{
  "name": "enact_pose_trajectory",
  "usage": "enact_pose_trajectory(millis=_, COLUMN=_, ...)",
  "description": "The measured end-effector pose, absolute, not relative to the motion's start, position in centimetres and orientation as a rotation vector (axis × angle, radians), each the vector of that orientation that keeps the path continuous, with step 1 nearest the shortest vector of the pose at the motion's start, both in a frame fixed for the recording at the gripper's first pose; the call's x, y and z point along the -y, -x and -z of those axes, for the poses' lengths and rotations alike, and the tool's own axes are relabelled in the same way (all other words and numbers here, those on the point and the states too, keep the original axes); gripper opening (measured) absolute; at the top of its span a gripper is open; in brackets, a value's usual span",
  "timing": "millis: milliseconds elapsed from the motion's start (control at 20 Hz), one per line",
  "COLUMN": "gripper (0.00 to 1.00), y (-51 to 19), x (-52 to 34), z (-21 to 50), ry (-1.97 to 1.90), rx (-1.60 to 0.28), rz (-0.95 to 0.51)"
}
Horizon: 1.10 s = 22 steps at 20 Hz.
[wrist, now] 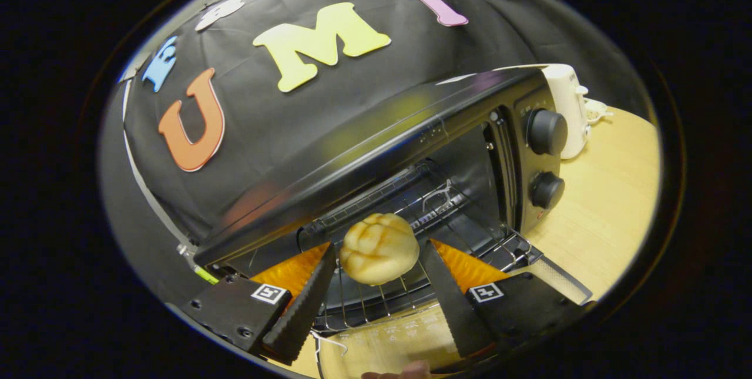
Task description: Open the toaster oven, put the food inside, and close the toaster oven door.
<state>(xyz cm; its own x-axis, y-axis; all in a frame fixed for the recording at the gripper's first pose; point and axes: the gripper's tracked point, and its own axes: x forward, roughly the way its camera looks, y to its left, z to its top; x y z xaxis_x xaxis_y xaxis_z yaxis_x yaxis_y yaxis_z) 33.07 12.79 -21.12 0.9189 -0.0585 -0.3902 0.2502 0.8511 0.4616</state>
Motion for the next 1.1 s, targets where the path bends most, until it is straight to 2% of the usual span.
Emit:
enact_pose_trajectory(millis=400, gripper=0.98, y=-26.8, x=-14.4, z=20.6, ry=-0.475, rx=-0.407, rz=0.067)
enact_pose_trajectory(millis=650, gripper=1.0, y=-22.2, x=-15.6, z=18.7, ry=-0.433, rx=-0.468, rz=-0.063)
enact_pose_trajectory(millis=850, gripper=1.0, y=-18.7, x=-14.8, z=18.8, ry=-0.355, rx=-0.558, rz=-0.146)
enact_pose_trajectory(millis=1100, gripper=1.0, y=-14.7, x=-12.8, z=21.1, ry=-0.258, rx=-0.676, rz=-0.163)
